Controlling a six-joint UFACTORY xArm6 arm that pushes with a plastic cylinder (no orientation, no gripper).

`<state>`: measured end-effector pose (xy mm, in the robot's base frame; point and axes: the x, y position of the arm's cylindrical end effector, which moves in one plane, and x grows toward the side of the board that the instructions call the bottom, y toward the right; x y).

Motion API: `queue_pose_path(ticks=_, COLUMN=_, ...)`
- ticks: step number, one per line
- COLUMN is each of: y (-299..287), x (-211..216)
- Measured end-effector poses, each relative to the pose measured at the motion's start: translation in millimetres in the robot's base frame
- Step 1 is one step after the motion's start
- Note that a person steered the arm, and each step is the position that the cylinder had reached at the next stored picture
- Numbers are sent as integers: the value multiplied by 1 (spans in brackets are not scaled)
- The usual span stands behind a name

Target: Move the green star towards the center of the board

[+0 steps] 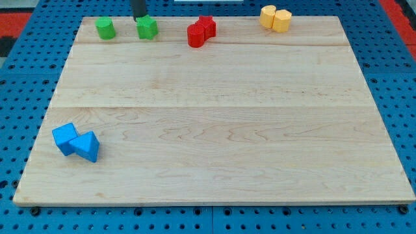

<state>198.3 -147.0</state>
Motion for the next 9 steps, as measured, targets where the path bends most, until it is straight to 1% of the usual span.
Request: queue_pose_path(ticks=9, y=2, x=-6)
